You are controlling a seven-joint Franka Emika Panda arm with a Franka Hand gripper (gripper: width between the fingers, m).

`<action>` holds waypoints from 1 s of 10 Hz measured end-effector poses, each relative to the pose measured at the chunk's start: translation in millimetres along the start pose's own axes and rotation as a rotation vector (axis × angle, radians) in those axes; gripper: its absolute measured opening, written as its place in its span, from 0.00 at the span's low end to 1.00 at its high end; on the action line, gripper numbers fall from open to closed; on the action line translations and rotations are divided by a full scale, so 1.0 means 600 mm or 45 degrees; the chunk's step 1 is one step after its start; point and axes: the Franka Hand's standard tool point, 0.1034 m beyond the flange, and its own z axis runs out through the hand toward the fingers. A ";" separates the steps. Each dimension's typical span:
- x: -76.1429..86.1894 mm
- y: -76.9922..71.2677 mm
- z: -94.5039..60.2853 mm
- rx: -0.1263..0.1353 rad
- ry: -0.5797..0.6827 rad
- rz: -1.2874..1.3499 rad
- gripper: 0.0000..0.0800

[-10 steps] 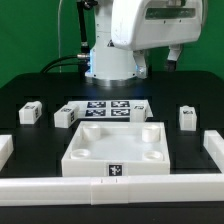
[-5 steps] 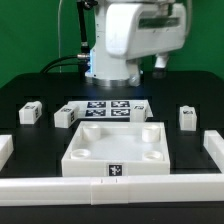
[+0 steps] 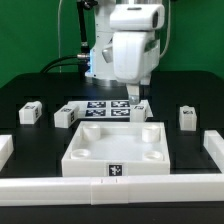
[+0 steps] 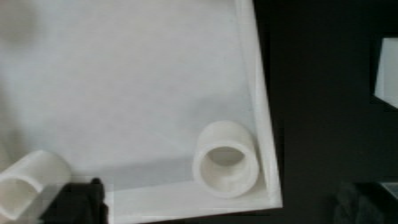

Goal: Assemble one leg

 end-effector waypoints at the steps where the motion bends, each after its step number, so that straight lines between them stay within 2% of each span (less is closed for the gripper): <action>1: 0.000 -0.001 -0.001 0.001 0.000 0.000 0.81; 4: -0.001 -0.002 0.001 0.002 -0.001 0.000 0.81; 5: -0.004 0.001 0.004 0.000 0.000 -0.092 0.81; 7: -0.017 0.011 0.024 0.001 0.008 -0.243 0.81; 10: -0.035 -0.010 0.065 0.063 0.003 -0.213 0.81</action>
Offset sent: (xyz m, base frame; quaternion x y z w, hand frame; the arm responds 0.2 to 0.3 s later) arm 0.0000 0.0000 0.0000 0.0000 0.0000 0.0000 1.0000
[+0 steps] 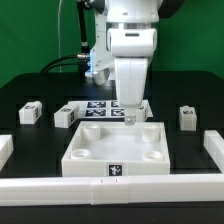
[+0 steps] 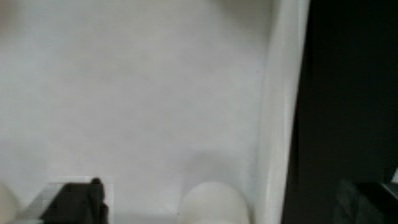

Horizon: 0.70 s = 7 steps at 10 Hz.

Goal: Assemble one leg

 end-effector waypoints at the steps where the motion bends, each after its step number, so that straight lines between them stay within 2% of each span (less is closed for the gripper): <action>1: -0.002 -0.010 0.017 0.028 0.000 0.016 0.81; 2: -0.005 -0.020 0.035 0.063 -0.003 0.024 0.81; 3: -0.007 -0.022 0.043 0.074 -0.003 0.026 0.81; 6: -0.005 -0.024 0.045 0.078 -0.004 0.032 0.81; 7: -0.004 -0.022 0.043 0.074 -0.003 0.037 0.66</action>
Offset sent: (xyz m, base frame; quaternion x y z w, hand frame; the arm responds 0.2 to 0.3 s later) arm -0.0043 -0.0004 -0.0229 0.0249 0.0053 0.0088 0.9996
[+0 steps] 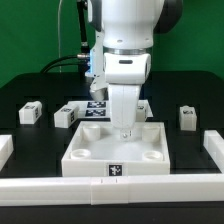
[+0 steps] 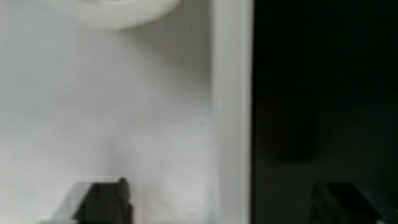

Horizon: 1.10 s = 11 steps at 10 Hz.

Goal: Assemble one leg

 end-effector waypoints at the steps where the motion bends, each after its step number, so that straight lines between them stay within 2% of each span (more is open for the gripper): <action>1: 0.000 -0.002 0.003 0.004 0.000 0.000 0.49; 2: 0.000 -0.002 0.003 0.005 0.000 0.000 0.32; 3: 0.000 -0.002 0.003 0.005 0.000 0.000 0.32; 4: 0.000 -0.002 0.003 0.004 0.000 0.000 0.09; 11: 0.000 -0.001 0.002 0.001 0.001 0.000 0.07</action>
Offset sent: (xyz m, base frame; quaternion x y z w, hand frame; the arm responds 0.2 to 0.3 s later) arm 0.0000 0.0000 0.0000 0.0000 0.0000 0.0000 1.0000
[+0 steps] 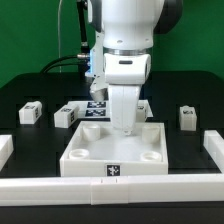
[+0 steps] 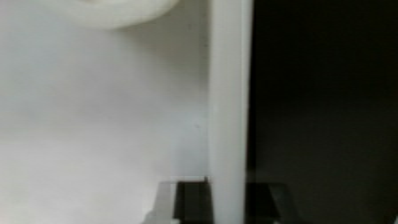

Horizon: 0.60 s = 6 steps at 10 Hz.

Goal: Assemble one leg

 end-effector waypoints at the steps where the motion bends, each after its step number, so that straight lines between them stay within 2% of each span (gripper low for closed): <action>1: 0.001 0.000 0.000 0.000 0.000 -0.003 0.07; 2: 0.008 0.005 0.000 -0.001 0.003 -0.049 0.07; 6: 0.070 0.021 -0.002 -0.018 0.029 -0.086 0.07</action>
Offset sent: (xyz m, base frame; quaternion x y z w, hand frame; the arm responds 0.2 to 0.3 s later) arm 0.0136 0.0361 -0.0185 0.0138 0.0032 -0.0407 0.9991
